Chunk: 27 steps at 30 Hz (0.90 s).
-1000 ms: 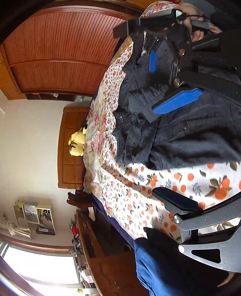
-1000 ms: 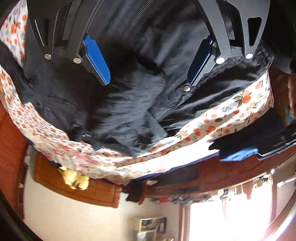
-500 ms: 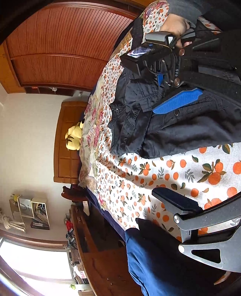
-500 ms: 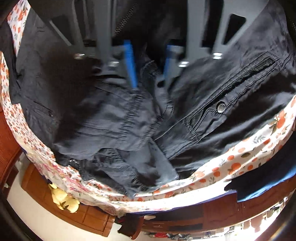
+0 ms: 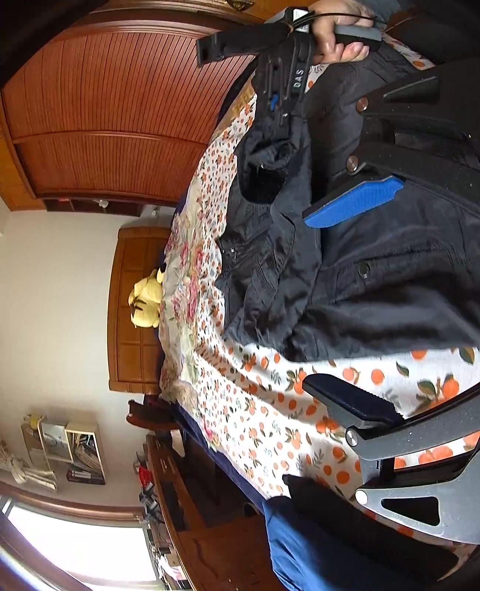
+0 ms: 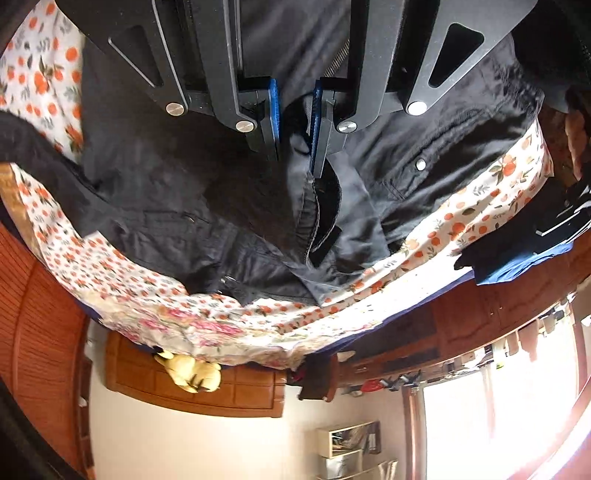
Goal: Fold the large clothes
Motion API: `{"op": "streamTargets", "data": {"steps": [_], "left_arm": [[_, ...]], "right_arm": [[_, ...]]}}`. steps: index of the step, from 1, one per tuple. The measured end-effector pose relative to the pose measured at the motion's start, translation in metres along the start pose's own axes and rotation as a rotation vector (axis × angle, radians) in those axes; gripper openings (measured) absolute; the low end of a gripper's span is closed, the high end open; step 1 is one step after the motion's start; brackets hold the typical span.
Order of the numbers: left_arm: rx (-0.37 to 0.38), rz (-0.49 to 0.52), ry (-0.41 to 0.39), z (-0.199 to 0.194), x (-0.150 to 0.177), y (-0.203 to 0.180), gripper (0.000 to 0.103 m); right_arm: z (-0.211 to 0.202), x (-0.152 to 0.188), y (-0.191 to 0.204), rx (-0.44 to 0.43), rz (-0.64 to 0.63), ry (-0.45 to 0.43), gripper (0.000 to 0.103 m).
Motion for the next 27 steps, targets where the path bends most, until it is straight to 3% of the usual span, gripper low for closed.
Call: {"op": "streamTargets", "data": {"steps": [6,15,23,27], "left_arm": [[0.033,0.021,-0.004,0.008,-0.007,-0.023,0.082],[0.059,0.042,0.012,0.022,-0.013,-0.044,0.082],[0.055,0.051,0.024,0.026,-0.013,-0.051,0.082],[0.052,0.048,0.029,0.028,-0.012,-0.051,0.082]], "right_arm": [[-0.017,0.03,-0.009,0.048,0.027,0.033,0.015],[-0.026,0.034,-0.016,0.151,0.017,0.036,0.039],[-0.035,0.024,0.002,0.121,-0.017,-0.013,0.062],[-0.022,0.019,0.017,0.108,-0.07,0.001,0.065]]}}
Point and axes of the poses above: each gripper's, at about its wrist camera, not at the fingertips, and z roughly the way its jaws point, y to its left, x to its underside, the point moved 4 cm from there along z, roughly the way its jaws point, and after that the axes turned 10 degrees about z, right-handed, at the moved point
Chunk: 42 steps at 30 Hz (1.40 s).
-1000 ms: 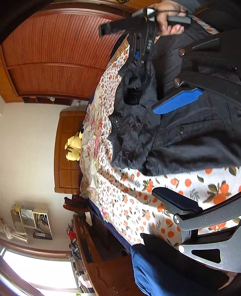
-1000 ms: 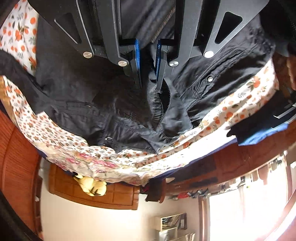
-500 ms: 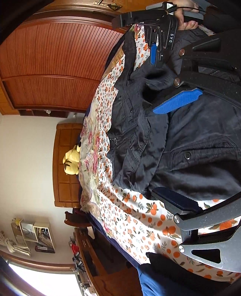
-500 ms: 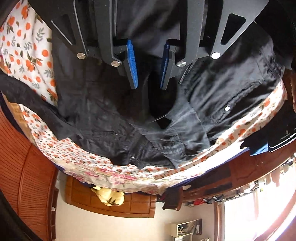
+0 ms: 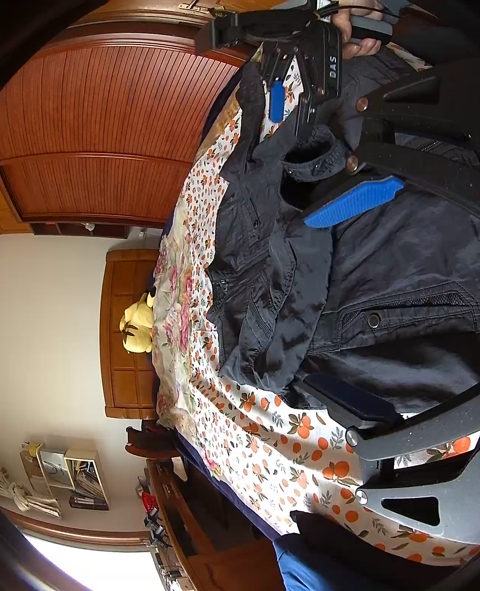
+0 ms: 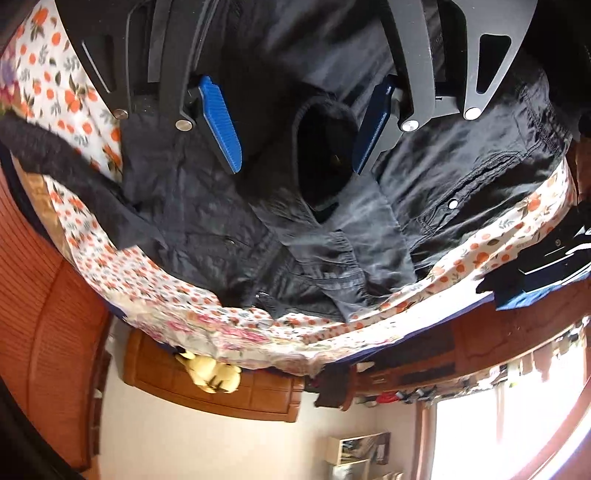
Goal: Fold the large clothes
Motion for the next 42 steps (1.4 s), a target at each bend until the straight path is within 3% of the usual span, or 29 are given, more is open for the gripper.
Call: {"op": "streamTargets", "data": {"steps": [12,15,19,25,26,29,35,39,42], "left_arm": [[0.003,0.006,0.005,0.001,0.001,0.0,0.082],[0.006,0.011,0.005,0.001,0.002,-0.001,0.082],[0.011,0.014,0.006,0.001,0.002,-0.003,0.082],[0.02,0.023,0.008,0.003,0.002,-0.009,0.082],[0.021,0.025,0.01,0.004,0.002,-0.01,0.082],[0.026,0.034,0.014,0.006,0.002,-0.016,0.082],[0.031,0.055,0.023,0.012,0.001,-0.028,0.082],[0.041,0.057,0.023,0.015,-0.001,-0.034,0.082],[0.048,0.05,0.029,0.02,-0.001,-0.038,0.082]], "right_arm": [[0.063,-0.019,-0.007,-0.021,0.011,0.213,0.065],[0.065,-0.023,-0.02,-0.006,0.032,0.219,0.058],[0.059,-0.019,-0.04,0.025,0.05,0.22,0.025],[0.034,-0.005,-0.077,0.151,0.114,0.176,0.027],[0.03,-0.003,-0.08,0.165,0.112,0.168,0.034],[0.018,0.004,-0.089,0.196,0.12,0.151,0.042],[-0.003,0.001,-0.076,0.127,0.094,0.093,0.046],[-0.001,0.0,-0.07,0.053,0.085,0.095,0.046],[0.014,-0.001,-0.072,0.045,0.085,0.121,0.046]]}}
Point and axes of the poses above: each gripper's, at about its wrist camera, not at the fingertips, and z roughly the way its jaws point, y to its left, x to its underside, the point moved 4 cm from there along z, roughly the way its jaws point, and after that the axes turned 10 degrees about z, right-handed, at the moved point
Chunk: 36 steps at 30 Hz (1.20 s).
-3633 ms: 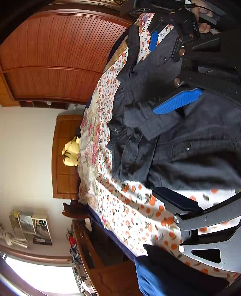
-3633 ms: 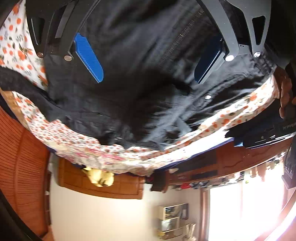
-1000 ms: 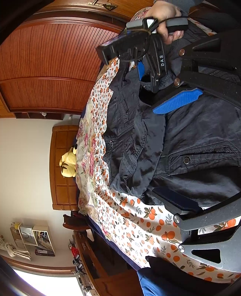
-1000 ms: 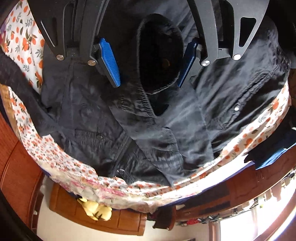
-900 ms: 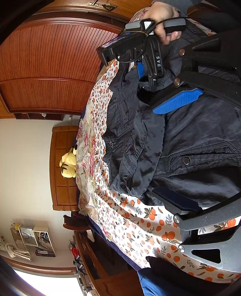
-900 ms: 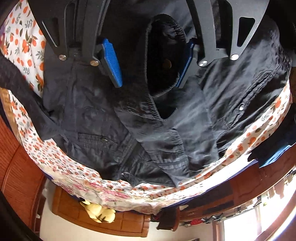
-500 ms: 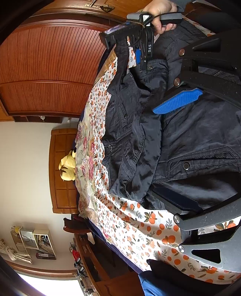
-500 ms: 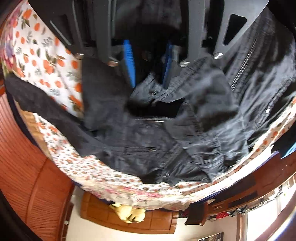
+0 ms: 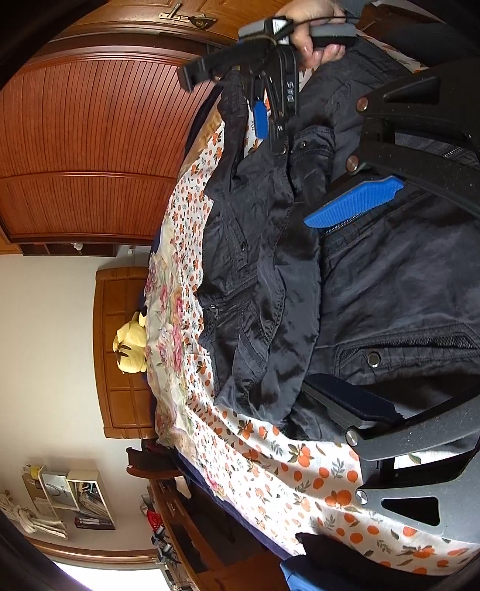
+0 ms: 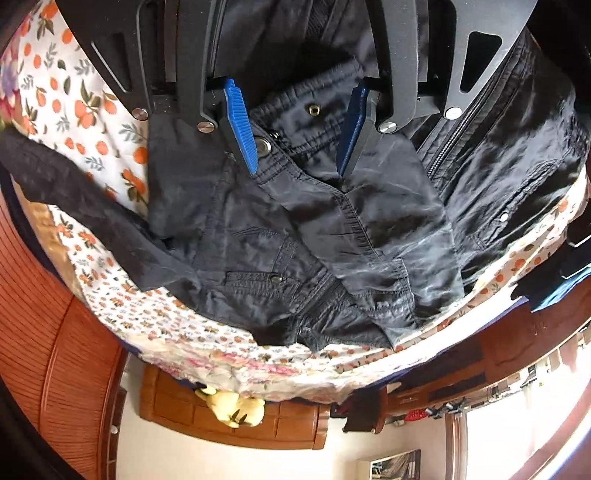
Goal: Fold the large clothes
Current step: 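Move the right gripper to the other sleeve cuff and grasp it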
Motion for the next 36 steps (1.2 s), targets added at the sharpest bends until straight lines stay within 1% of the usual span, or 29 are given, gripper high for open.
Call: {"op": "streamTargets", "data": {"steps": [4,7,10,13,17,19,21,25,27,32,36], "left_arm": [[0.014,0.006,0.009,0.007,-0.002,-0.01,0.082],[0.027,0.021,0.009,0.009,-0.003,-0.019,0.082],[0.037,0.036,0.012,0.011,-0.003,-0.027,0.082],[0.048,0.05,0.021,0.014,-0.002,-0.036,0.082],[0.059,0.062,0.031,0.017,-0.002,-0.045,0.082],[0.07,0.065,0.033,0.018,-0.001,-0.05,0.082],[0.079,0.072,0.038,0.02,0.0,-0.055,0.082],[0.088,0.09,0.05,0.022,0.002,-0.065,0.082],[0.094,0.091,0.049,0.021,0.003,-0.067,0.082],[0.103,0.094,0.049,0.019,0.004,-0.069,0.082],[0.106,0.09,0.055,0.019,0.005,-0.07,0.082]], "right_arm": [[0.033,-0.002,-0.012,-0.002,0.033,0.081,0.046],[0.054,0.006,-0.018,-0.006,0.035,0.162,0.046],[0.054,0.012,-0.015,-0.005,-0.006,0.159,0.047],[0.051,0.014,-0.015,-0.008,-0.013,0.155,0.047],[0.038,0.012,-0.023,-0.032,0.024,0.13,0.047],[0.024,0.012,-0.034,-0.043,0.056,0.101,0.047],[0.01,0.013,-0.049,-0.034,0.074,0.075,0.047],[-0.015,0.011,-0.094,0.029,0.108,0.035,0.047],[-0.024,0.01,-0.123,0.075,0.138,0.024,0.051],[-0.041,0.008,-0.208,0.243,0.189,-0.001,0.057],[-0.045,0.008,-0.276,0.349,0.275,-0.002,0.058]]}}
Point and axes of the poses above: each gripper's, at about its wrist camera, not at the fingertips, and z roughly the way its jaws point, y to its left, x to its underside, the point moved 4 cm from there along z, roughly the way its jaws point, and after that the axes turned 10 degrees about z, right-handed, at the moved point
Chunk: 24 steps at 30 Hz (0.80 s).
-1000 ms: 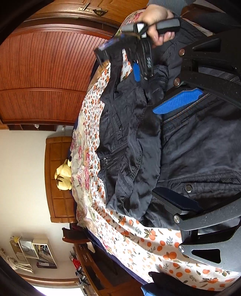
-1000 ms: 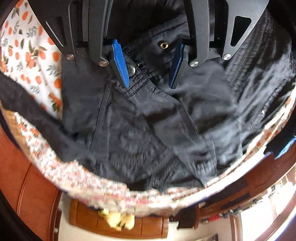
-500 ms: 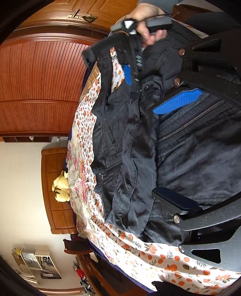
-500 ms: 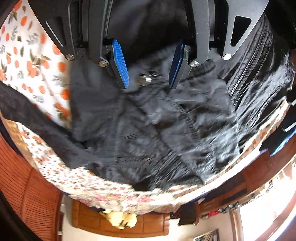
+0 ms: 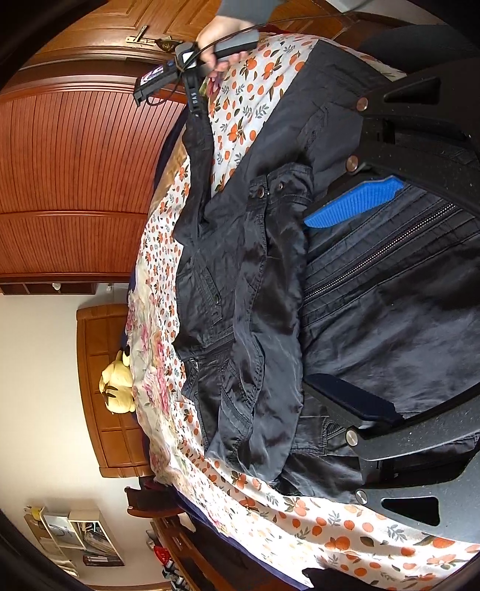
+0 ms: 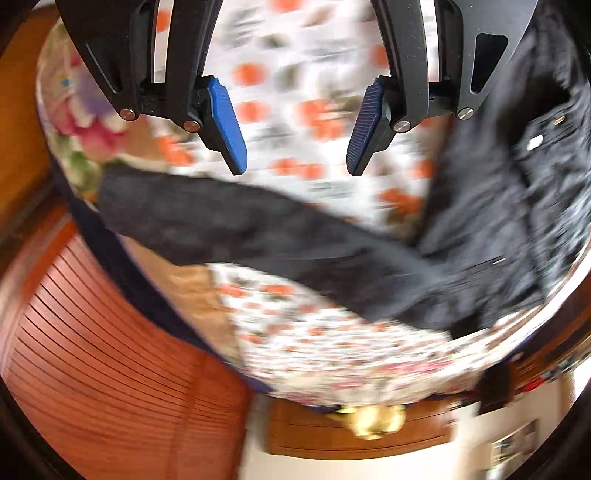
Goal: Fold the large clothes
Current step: 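Move the right gripper to the other sleeve cuff and grasp it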
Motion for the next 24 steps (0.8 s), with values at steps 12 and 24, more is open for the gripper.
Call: {"op": "streamTargets", "data": {"steps": [12,24], "left_arm": [[0.004,-0.018,0.021,0.008,-0.002,0.003,0.082],[0.012,-0.031,0.043,0.017,-0.004,0.002,0.082]], "right_arm": [[0.052,-0.028,-0.129,0.157,0.295,0.019,0.058],[0.094,-0.032,-0.143,0.093,0.371,0.124,0.058]]}}
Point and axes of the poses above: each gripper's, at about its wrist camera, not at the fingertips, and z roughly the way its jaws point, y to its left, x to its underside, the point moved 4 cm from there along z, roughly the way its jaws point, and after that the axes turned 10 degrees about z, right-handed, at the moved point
